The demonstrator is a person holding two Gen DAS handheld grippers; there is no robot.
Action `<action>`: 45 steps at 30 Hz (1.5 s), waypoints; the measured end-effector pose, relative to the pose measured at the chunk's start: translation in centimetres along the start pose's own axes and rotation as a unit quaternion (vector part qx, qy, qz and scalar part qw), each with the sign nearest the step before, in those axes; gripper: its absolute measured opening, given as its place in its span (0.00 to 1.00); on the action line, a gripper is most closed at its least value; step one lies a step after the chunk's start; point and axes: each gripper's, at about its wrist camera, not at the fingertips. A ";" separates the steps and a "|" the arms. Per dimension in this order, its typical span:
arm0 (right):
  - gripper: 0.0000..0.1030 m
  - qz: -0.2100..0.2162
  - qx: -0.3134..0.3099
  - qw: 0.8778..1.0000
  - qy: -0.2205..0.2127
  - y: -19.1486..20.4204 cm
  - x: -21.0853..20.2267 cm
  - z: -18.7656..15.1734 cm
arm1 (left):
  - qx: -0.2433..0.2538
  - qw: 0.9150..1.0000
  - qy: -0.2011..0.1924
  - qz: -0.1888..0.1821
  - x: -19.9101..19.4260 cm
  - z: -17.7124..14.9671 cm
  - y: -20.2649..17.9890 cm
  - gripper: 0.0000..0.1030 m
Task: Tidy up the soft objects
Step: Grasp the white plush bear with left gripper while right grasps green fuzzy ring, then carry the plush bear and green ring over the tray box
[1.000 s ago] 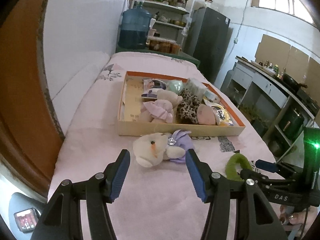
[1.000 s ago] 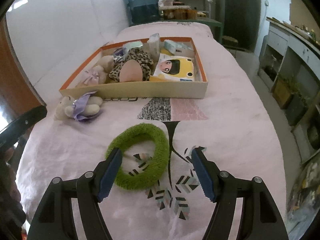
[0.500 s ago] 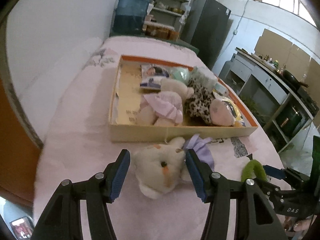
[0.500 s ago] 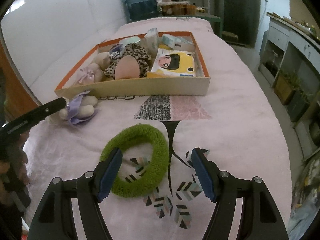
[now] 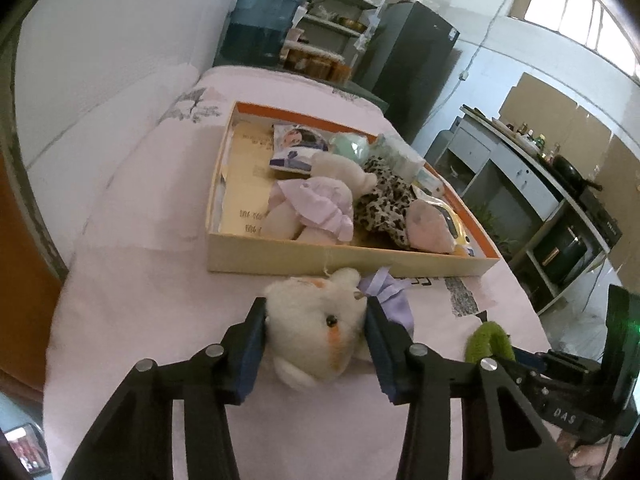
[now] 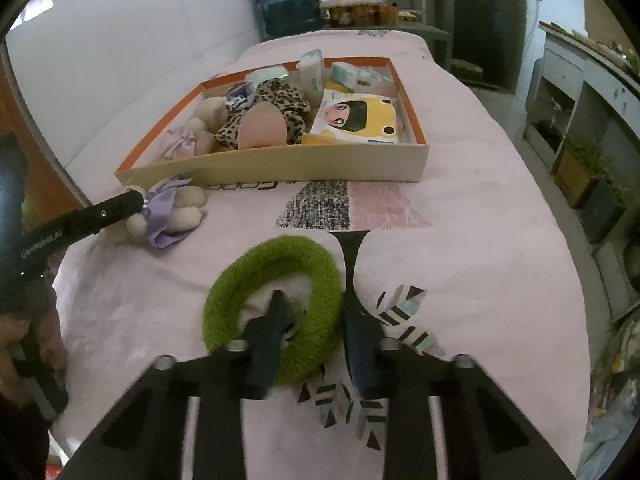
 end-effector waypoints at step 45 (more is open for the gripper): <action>0.14 0.032 -0.036 0.991 -0.127 3.0 -6.4 8.4 | 0.012 0.981 -0.159 0.115 -8.9 6.0 -4.6 0.44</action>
Point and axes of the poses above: each gripper's, at about its wrist camera, not at the fingertips, and x roughly the way its jaws point, y to its left, z to its top, and after that the axes turned 8 degrees about z, right-handed
